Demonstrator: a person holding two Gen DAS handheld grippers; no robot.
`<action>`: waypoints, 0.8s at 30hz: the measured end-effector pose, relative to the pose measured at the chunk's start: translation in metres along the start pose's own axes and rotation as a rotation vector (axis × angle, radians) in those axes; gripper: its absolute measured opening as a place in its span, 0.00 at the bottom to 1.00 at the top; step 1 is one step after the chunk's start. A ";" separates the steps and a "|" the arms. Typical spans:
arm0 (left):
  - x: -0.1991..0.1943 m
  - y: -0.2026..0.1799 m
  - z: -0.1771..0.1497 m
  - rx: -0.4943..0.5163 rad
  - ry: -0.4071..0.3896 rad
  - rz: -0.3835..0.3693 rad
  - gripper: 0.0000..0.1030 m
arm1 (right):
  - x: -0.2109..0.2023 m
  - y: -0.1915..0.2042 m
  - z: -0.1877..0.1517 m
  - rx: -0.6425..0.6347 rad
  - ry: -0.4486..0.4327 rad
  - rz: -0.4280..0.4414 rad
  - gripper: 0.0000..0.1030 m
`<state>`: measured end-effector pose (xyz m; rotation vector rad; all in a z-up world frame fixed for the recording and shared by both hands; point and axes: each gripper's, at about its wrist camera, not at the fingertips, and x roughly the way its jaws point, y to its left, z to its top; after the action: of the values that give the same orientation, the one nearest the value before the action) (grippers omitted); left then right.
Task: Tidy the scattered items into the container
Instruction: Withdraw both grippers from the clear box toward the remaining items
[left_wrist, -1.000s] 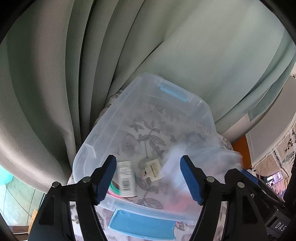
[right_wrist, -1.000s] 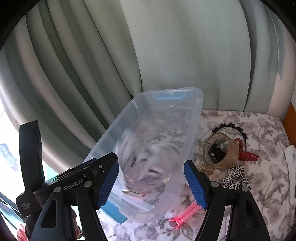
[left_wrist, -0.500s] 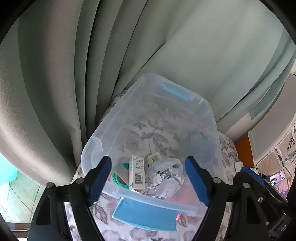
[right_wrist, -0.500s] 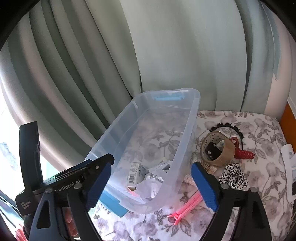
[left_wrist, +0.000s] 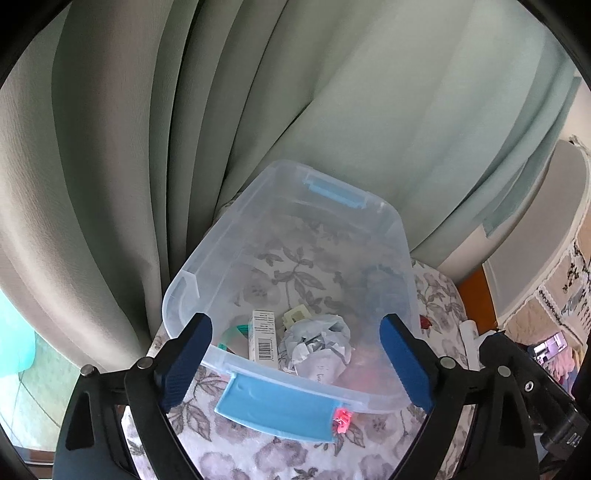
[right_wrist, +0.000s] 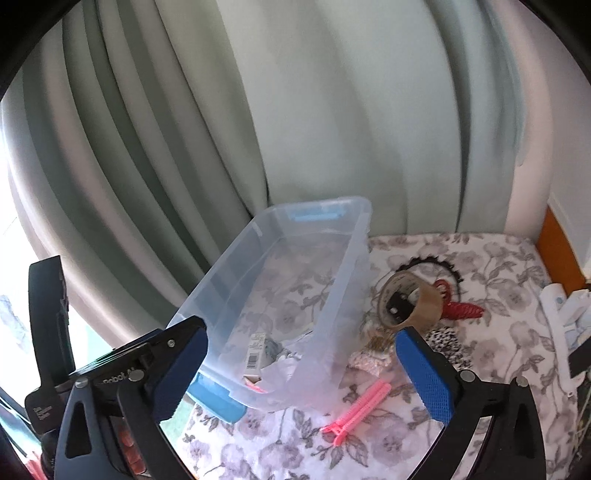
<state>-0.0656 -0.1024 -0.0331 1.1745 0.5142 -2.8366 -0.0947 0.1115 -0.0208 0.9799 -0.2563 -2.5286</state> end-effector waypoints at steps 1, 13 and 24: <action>-0.002 -0.002 0.000 0.011 -0.006 0.005 0.90 | -0.002 -0.001 -0.001 0.000 -0.005 -0.007 1.00; -0.021 -0.042 -0.010 0.110 -0.066 0.007 0.98 | -0.040 -0.034 -0.008 0.059 -0.111 -0.089 1.00; -0.030 -0.092 -0.027 0.163 -0.092 -0.022 0.99 | -0.069 -0.068 -0.021 0.097 -0.133 -0.090 1.00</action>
<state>-0.0398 -0.0100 -0.0037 1.0598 0.2978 -2.9824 -0.0560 0.2027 -0.0159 0.8778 -0.3854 -2.6896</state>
